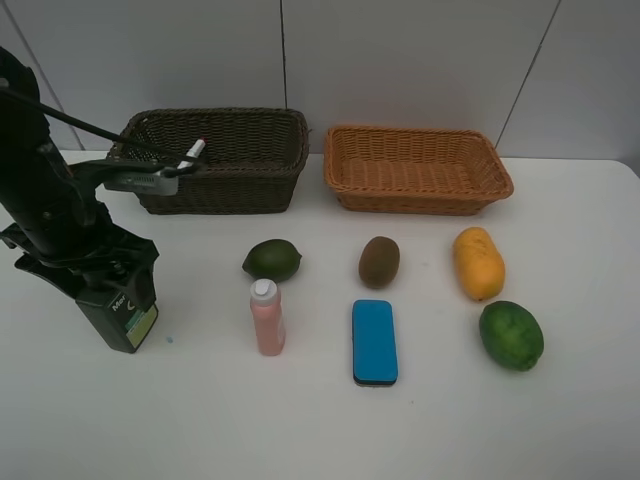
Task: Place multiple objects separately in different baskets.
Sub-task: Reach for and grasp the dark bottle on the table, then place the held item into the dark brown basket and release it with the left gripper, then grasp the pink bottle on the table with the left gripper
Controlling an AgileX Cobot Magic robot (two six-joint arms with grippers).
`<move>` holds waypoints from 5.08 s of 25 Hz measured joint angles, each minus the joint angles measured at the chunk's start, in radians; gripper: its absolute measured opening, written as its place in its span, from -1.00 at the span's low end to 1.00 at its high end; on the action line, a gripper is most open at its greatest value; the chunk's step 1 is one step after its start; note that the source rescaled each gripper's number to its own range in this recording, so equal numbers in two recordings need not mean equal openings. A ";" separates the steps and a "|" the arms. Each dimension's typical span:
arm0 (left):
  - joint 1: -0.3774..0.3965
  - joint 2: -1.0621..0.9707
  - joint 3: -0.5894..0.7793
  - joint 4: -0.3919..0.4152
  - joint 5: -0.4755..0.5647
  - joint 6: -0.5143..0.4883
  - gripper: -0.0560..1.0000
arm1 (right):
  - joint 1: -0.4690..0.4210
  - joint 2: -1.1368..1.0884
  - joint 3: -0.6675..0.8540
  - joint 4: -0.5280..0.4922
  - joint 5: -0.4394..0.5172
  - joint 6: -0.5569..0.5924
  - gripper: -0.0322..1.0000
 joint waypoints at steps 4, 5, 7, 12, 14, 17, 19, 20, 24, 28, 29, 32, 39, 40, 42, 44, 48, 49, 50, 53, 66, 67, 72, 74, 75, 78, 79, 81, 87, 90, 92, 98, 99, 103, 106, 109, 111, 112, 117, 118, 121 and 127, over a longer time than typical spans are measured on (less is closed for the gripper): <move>0.000 0.005 0.014 0.003 -0.009 -0.003 0.98 | 0.000 0.000 0.000 0.000 0.000 0.000 1.00; 0.000 0.005 0.018 0.008 -0.011 -0.003 0.95 | 0.000 0.000 0.000 0.000 0.000 0.000 1.00; 0.000 0.005 0.030 0.014 -0.013 -0.003 0.84 | 0.000 0.000 0.000 0.000 0.000 0.000 1.00; 0.000 0.006 0.043 0.015 -0.030 -0.018 0.03 | 0.000 0.000 0.000 0.000 0.000 0.000 1.00; 0.000 0.006 0.043 0.022 -0.039 -0.021 -0.27 | 0.000 0.000 0.000 0.000 0.000 0.000 1.00; 0.000 0.006 0.043 0.022 -0.040 -0.027 -0.27 | 0.000 0.000 0.000 0.000 0.000 0.000 1.00; 0.000 0.006 0.043 0.022 -0.041 -0.032 -0.27 | 0.000 0.000 0.000 0.000 0.000 0.000 1.00; 0.000 0.006 0.043 0.022 -0.040 -0.032 -0.27 | 0.000 0.000 0.000 0.000 0.000 0.000 1.00; 0.000 0.006 0.043 0.021 -0.038 -0.035 -0.27 | 0.000 0.000 0.000 0.000 0.000 0.000 1.00; 0.000 0.006 0.043 0.021 -0.038 -0.036 -0.27 | 0.000 0.000 0.000 0.000 0.000 0.000 1.00; 0.000 0.006 0.043 0.021 -0.038 -0.036 -0.27 | 0.000 0.000 0.000 0.000 0.000 0.000 1.00; 0.000 0.006 0.043 0.021 -0.035 -0.036 -0.27 | 0.000 0.000 0.000 0.000 0.000 0.000 1.00; 0.000 -0.024 0.032 0.020 0.079 -0.052 -0.27 | 0.000 0.000 0.000 0.000 0.000 0.000 1.00; 0.000 -0.041 0.016 0.020 0.106 -0.062 -0.27 | 0.000 0.000 0.000 0.000 0.000 0.000 1.00; 0.000 -0.077 -0.029 0.020 0.170 -0.074 -0.27 | 0.000 0.000 0.000 0.000 0.000 0.000 1.00; 0.000 -0.105 -0.097 0.020 0.236 -0.080 -0.27 | 0.000 0.000 0.000 0.000 0.000 0.000 1.00; 0.000 -0.133 -0.253 0.037 0.366 -0.098 -0.27 | 0.000 0.000 0.000 0.000 0.000 0.000 1.00; 0.000 -0.133 -0.295 0.053 0.386 -0.104 -0.27 | 0.000 0.000 0.000 0.000 0.000 0.000 1.00; 0.000 -0.133 -0.335 0.072 0.391 -0.112 -0.27 | 0.000 0.000 0.000 0.000 0.000 0.000 1.00; 0.000 -0.117 -0.449 0.145 0.393 -0.140 -0.27 | 0.000 0.000 0.000 0.000 0.000 0.000 1.00; 0.026 0.261 -0.912 0.193 0.389 -0.159 -0.27 | 0.000 0.000 0.000 0.000 0.000 0.000 1.00; 0.026 0.302 -0.949 0.191 0.384 -0.159 -0.27 | 0.000 0.000 0.000 0.000 0.000 0.000 1.00; 0.026 0.470 -1.123 0.189 0.363 -0.158 -0.27 | 0.000 0.000 0.000 0.000 0.000 0.000 1.00; 0.026 0.529 -1.178 0.183 0.358 -0.156 -0.27 | 0.000 0.000 0.000 0.000 0.000 0.000 1.00; 0.026 0.553 -1.205 0.179 0.358 -0.156 -0.27 | 0.000 0.000 0.000 0.000 0.000 0.000 1.00; 0.026 0.630 -1.257 0.156 0.357 -0.149 -0.27 | 0.000 0.000 0.000 0.000 0.000 0.000 1.00; 0.026 0.647 -1.266 0.145 0.355 -0.143 -0.27 | 0.000 0.000 0.000 0.000 0.000 0.000 1.00; 0.026 0.673 -1.270 0.129 0.342 -0.139 -0.27 | 0.000 0.000 0.000 0.000 0.000 0.000 1.00; 0.026 0.683 -1.273 0.129 0.333 -0.137 -0.07 | 0.000 0.000 0.000 0.000 -0.001 0.000 1.00; 0.026 0.683 -1.277 0.129 0.334 -0.137 0.44 | 0.000 0.000 0.000 0.000 -0.001 0.000 1.00; 0.026 0.683 -1.278 0.129 0.336 -0.136 0.63 | 0.000 0.000 0.000 0.000 -0.001 0.000 1.00; 0.026 0.683 -1.280 0.129 0.359 -0.104 0.71 | 0.000 0.000 0.000 0.000 -0.001 0.000 1.00; 0.026 0.683 -1.280 0.129 0.360 -0.101 0.71 | 0.000 0.000 0.000 0.000 -0.001 0.000 1.00; 0.026 0.678 -1.280 0.120 0.378 -0.086 0.71 | 0.000 0.000 0.000 0.000 -0.001 0.000 1.00; 0.026 0.647 -1.280 0.094 0.387 -0.081 0.71 | 0.000 0.000 0.000 0.000 -0.001 0.000 1.00; 0.024 0.599 -1.281 0.078 0.393 -0.081 0.71 | 0.000 0.000 0.000 0.000 -0.001 0.000 1.00; 0.016 0.569 -1.281 0.072 0.394 -0.081 0.71 | 0.000 0.000 0.000 0.000 -0.001 0.000 1.00; 0.011 0.553 -1.281 0.069 0.394 -0.081 0.71 | 0.000 0.000 0.000 0.000 -0.001 0.000 1.00; -0.056 0.439 -1.215 0.060 0.394 -0.085 0.71 | 0.000 0.000 0.000 0.000 -0.001 0.000 1.00; -0.074 0.413 -1.182 0.060 0.394 -0.085 0.71 | 0.000 0.000 0.000 0.000 -0.001 0.000 1.00; -0.118 0.318 -1.066 0.059 0.394 -0.087 0.71 | 0.000 0.000 0.000 0.000 -0.001 0.000 1.00; -0.195 0.114 -0.849 0.063 0.394 -0.119 0.71 | 0.000 0.000 0.000 0.000 -0.001 0.000 1.00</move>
